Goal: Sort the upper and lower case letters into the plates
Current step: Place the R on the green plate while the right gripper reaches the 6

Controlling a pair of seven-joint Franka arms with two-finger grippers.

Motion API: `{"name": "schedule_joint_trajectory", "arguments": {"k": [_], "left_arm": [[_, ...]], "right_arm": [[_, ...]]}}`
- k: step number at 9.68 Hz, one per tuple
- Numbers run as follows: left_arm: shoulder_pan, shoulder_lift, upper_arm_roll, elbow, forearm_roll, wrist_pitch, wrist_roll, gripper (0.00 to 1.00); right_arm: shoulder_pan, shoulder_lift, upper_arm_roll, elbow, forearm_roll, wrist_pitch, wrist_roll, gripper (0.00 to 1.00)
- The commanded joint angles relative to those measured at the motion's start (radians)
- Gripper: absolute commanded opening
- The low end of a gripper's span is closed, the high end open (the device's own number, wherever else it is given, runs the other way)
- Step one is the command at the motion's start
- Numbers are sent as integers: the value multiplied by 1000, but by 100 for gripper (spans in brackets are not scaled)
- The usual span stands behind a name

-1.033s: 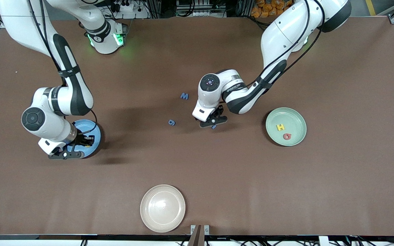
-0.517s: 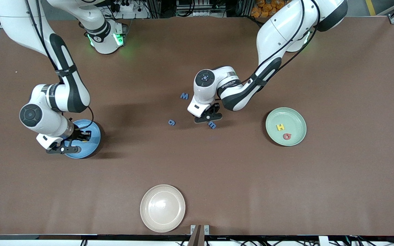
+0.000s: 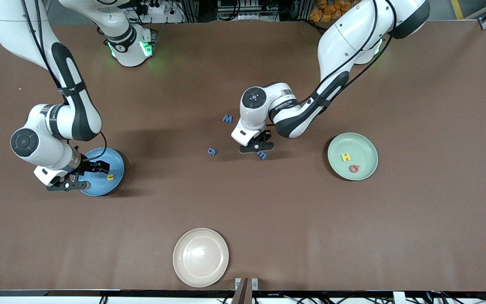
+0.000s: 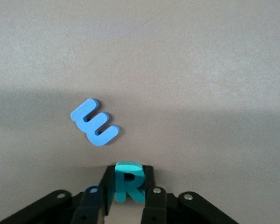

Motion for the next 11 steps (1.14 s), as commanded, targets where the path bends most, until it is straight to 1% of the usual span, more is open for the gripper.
{"name": "schedule_joint_trajectory", "arguments": {"k": [1, 2, 3, 4, 5, 6, 7, 8, 10, 11], "left_arm": [[0, 11, 9, 11, 22, 7, 10, 9], [1, 9, 9, 11, 22, 6, 10, 2], [16, 2, 9, 11, 16, 3, 15, 0], [56, -12, -3, 10, 8, -8, 32, 0], [88, -27, -26, 8, -8, -52, 64, 0], [143, -37, -68, 13, -25, -113, 123, 0], [224, -47, -136, 13, -35, -172, 180, 0], [330, -52, -217, 14, -35, -253, 246, 0], [531, -58, -347, 11, -33, -405, 428, 0], [615, -58, -391, 5, -32, -454, 496, 0]], "right_arm": [[28, -26, 15, 34, 47, -65, 7, 100], [72, -28, 15, 34, 83, -68, 26, 100], [120, -28, 15, 34, 88, -67, 86, 100], [174, -26, 15, 34, 88, -61, 156, 100], [220, -26, 15, 34, 88, -59, 215, 100], [254, -26, 15, 34, 87, -59, 230, 100], [289, -26, 15, 34, 88, -57, 231, 100], [330, -26, 15, 34, 88, -57, 232, 100], [419, -26, 15, 34, 88, -57, 269, 100], [480, -14, 15, 42, 85, -50, 272, 100]]}}
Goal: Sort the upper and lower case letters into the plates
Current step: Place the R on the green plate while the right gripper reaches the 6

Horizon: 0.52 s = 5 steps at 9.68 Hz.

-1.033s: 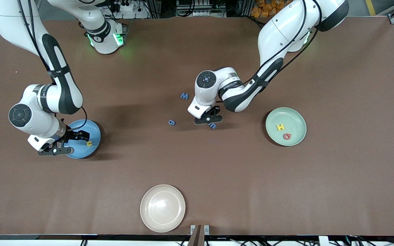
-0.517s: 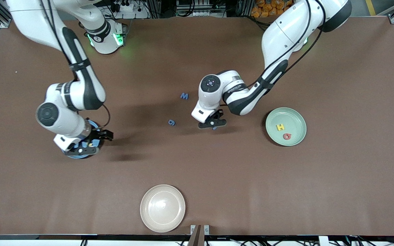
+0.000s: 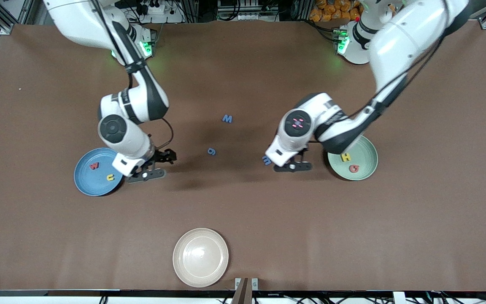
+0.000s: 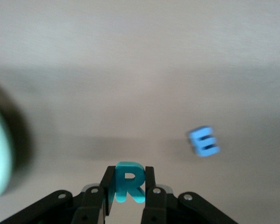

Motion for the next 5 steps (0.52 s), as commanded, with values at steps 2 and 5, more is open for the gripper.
{"name": "schedule_joint_trajectory", "arguments": {"k": [2, 5], "left_arm": [[210, -18, -66, -66, 20, -96, 208, 0], [419, -59, -105, -190, 49, -88, 367, 0]], "right_arm": [[140, 0, -7, 8, 7, 4, -14, 100], [258, 71, -7, 5, -2, 85, -34, 100]]}}
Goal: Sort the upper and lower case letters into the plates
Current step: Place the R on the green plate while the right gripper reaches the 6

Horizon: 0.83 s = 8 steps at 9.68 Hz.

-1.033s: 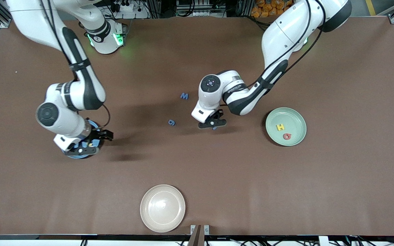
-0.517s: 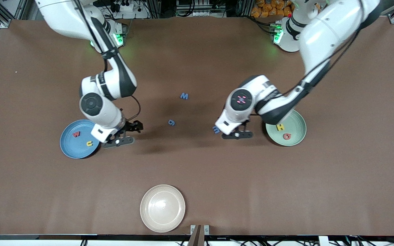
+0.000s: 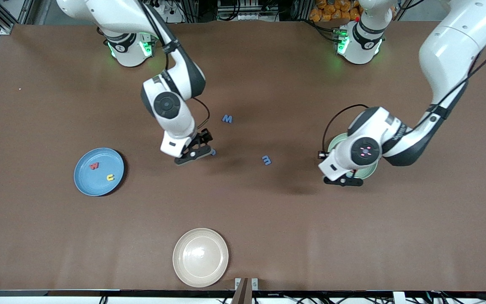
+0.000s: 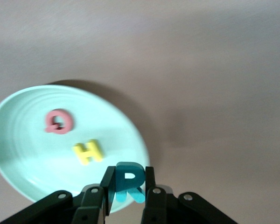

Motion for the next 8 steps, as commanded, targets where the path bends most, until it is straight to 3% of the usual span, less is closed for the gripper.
{"name": "schedule_joint_trajectory", "arguments": {"k": [1, 2, 3, 4, 8], "left_arm": [[203, -58, -103, -137, 48, 5, 115, 0], [286, -57, -160, -190, 72, 27, 128, 0], [317, -54, -168, -211, 92, 31, 133, 31], [317, -51, -171, -211, 99, 38, 134, 99], [284, -45, -196, -191, 83, 50, 122, 100]], "right_arm": [[56, 70, -8, 2, -19, 70, -61, 100], [57, 96, -8, 2, -33, 105, -84, 100], [62, 124, -8, 3, -46, 157, -104, 100], [85, 153, -8, 0, -46, 199, -118, 100], [85, 168, -8, -12, -49, 193, -179, 100]]}}
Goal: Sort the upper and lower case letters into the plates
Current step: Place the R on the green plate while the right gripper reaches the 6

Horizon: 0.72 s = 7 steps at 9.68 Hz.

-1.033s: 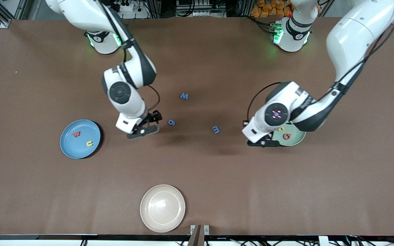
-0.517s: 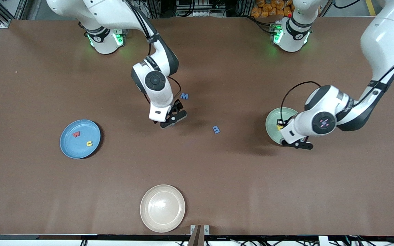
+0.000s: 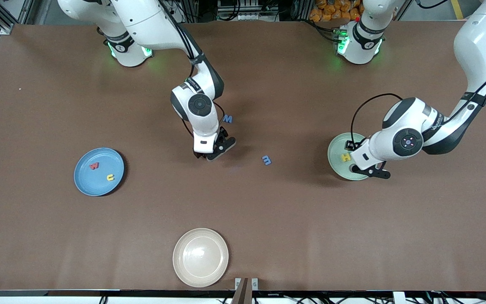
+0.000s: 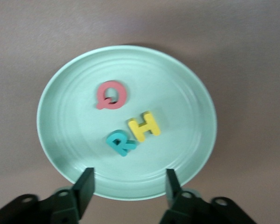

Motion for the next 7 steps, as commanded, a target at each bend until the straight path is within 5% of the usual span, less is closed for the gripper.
{"name": "schedule_joint_trajectory", "arguments": {"k": [1, 4, 7], "left_arm": [[-45, -23, -12, 11, 4, 29, -15, 100], [-215, 7, 14, 120, -63, 56, -76, 100], [-462, 7, 162, 253, -135, 58, -206, 100]], "right_arm": [[3, -4, -6, -15, -14, -10, -44, 100], [-9, -4, -6, -28, -14, -7, -93, 100], [-14, -4, -8, -26, -14, -7, -96, 100]]}}
